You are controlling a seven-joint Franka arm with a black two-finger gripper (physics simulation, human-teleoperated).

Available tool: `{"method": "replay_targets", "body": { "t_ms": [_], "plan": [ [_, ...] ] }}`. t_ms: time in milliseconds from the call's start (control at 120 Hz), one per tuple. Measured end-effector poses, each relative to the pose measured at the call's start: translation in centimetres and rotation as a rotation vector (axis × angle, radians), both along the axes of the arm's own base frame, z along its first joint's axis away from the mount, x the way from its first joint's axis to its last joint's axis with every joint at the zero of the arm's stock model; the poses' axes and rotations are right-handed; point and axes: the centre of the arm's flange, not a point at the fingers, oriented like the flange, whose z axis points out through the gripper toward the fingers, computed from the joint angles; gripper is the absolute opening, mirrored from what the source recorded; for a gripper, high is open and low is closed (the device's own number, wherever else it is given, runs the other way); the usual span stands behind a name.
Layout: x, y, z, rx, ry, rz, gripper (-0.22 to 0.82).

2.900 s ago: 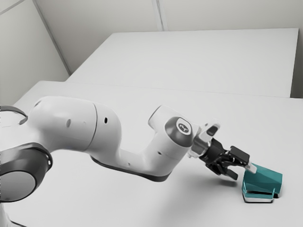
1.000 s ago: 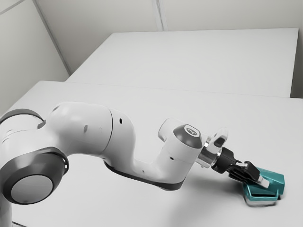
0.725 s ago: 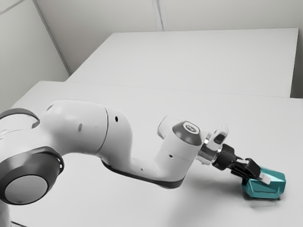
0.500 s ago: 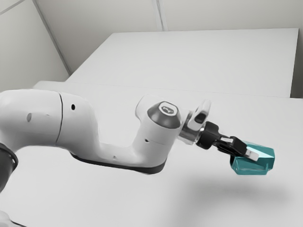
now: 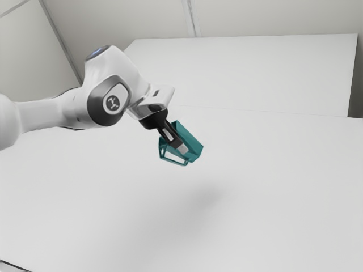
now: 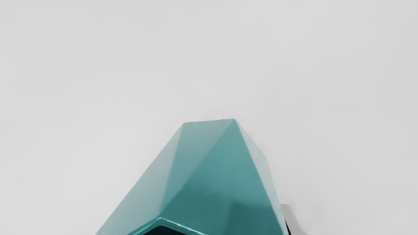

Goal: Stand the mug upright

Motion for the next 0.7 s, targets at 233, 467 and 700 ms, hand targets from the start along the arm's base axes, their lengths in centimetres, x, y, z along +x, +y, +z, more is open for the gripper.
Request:
{"method": "replay_targets", "body": {
  "t_ms": [233,467,700],
  "plan": [
    [-0.4,6.5,-1.2,0.273,0.114,0.104,-0.18],
    [0.3,10.7,-3.6,0.4,0.187,0.219,-0.18],
    [0.1,10.9,-7.4,0.457,0.207,0.255,-0.18]
  ]
}}
